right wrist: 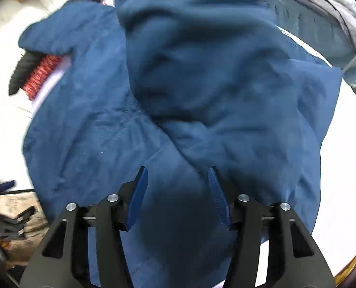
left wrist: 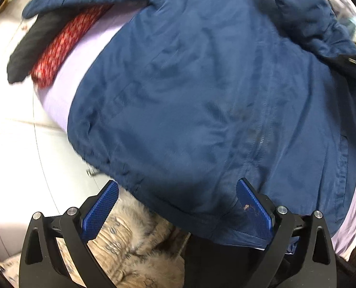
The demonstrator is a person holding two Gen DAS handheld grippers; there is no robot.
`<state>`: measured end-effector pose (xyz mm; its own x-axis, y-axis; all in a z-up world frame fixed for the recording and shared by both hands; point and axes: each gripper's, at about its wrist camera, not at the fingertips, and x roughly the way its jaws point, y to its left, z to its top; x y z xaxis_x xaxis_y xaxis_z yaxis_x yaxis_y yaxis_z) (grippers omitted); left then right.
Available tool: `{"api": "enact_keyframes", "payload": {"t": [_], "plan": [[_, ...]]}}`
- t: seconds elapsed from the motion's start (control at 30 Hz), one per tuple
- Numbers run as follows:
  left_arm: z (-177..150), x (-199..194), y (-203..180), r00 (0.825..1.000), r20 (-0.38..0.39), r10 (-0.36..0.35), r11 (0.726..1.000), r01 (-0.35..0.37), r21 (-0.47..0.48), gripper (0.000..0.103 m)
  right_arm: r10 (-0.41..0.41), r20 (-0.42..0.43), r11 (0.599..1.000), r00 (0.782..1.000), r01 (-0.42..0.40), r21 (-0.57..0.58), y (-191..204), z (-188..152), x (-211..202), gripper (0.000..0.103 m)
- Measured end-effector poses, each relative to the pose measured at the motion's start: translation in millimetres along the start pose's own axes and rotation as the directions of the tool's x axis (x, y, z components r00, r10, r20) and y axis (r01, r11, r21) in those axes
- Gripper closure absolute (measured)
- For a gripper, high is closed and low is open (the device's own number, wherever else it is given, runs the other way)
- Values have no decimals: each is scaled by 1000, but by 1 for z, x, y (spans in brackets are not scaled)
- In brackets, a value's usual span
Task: Fold large clothes
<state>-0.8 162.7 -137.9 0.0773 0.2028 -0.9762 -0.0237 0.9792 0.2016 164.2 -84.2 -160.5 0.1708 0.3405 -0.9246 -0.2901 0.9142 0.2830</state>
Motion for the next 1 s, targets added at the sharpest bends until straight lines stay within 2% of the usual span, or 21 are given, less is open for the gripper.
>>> {"api": "enact_keyframes", "payload": {"t": [0.07,0.13,0.2,0.27,0.33,0.4,0.47,0.53,0.57,0.6,0.63,0.67,0.7,0.77,0.83,0.9,0.93,1.0], "plan": [[-1,6,8,1000,-17,-22,999,21,-44,6,17,42,999,999,-16,-29,1,-1,-20,33],[1,10,13,999,-22,-38,997,36,-73,6,29,87,998,996,-24,-59,3,-4,-36,33],[4,11,14,999,-20,-41,996,39,-78,6,5,135,999,991,1,-49,-5,-2,-52,33],[8,12,12,999,-12,-40,997,39,-63,6,-30,180,1000,983,28,12,-19,6,-60,33],[12,10,9,999,-1,-37,998,37,-43,6,-33,219,991,975,4,133,-45,18,-65,30],[14,8,5,999,8,-40,999,40,-27,6,-11,240,964,971,-54,262,-71,27,-67,27],[15,5,3,999,18,-45,999,45,-15,6,12,244,917,970,-108,385,-96,36,-54,27],[14,3,5,999,22,-38,999,38,-10,6,31,218,897,975,-124,424,-108,41,-40,27],[13,3,5,999,20,-36,999,36,-13,6,24,193,896,981,-107,430,-108,44,-30,30],[12,3,7,999,18,-36,999,36,-17,6,28,183,900,983,-105,424,-105,46,-24,39],[11,4,10,999,13,-36,999,36,-28,6,43,180,906,983,-114,407,-100,49,-20,48],[9,6,14,999,7,-35,999,36,-40,6,42,173,922,984,-104,372,-86,51,-18,64],[9,8,19,999,4,-36,998,37,-50,6,18,179,942,984,-77,328,-73,52,-20,85],[9,12,27,999,-8,-47,995,46,-85,6,-13,201,982,979,-26,189,-39,53,-27,88],[12,15,35,998,-13,-61,991,59,-116,6,-68,224,998,972,68,9,3,47,-34,88],[17,15,40,998,-3,-67,988,66,-141,6,-117,242,960,963,173,-222,57,29,-33,89],[20,14,40,998,4,-66,987,66,-148,6,-127,233,930,964,198,-311,78,16,-28,89],[29,10,41,997,26,-70,986,73,-148,6,-139,182,891,973,203,-407,101,-8,-12,87]]}}
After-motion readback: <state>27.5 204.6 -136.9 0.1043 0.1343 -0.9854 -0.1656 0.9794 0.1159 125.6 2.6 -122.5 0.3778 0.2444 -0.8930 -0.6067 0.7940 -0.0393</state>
